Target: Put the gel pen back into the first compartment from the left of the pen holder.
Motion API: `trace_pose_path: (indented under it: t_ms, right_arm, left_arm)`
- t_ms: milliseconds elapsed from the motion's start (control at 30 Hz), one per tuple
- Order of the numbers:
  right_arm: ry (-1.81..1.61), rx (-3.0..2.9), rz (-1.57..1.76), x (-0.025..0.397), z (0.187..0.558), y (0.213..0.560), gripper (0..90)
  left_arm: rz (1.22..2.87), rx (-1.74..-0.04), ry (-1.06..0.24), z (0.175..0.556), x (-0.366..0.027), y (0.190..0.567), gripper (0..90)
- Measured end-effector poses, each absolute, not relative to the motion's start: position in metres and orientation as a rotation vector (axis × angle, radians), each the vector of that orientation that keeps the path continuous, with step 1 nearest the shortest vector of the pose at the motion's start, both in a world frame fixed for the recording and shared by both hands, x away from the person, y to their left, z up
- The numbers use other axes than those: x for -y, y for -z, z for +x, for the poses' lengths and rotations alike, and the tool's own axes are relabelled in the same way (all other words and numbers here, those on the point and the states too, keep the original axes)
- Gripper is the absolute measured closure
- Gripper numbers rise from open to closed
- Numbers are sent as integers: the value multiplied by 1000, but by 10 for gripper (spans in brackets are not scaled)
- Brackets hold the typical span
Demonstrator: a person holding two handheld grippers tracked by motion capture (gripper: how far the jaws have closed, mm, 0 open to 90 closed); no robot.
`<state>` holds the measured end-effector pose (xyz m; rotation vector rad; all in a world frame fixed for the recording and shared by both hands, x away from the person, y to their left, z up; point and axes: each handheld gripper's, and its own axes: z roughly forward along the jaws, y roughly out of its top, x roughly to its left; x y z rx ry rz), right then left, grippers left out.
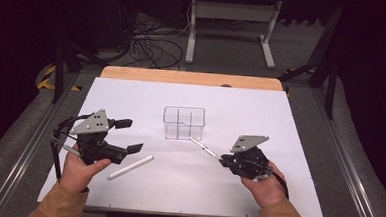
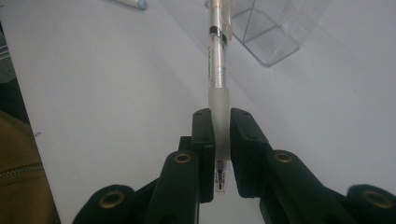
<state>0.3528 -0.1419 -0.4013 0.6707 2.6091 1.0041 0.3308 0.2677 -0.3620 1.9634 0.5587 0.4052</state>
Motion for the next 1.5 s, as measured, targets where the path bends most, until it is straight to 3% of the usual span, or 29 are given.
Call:
trace_pose_path:
  t_ms: [1500]
  right_arm:
    - [-1003,-2629,590,112,381,341,806]
  left_arm:
    - [1952,-564,-412,329,-270,360,182]
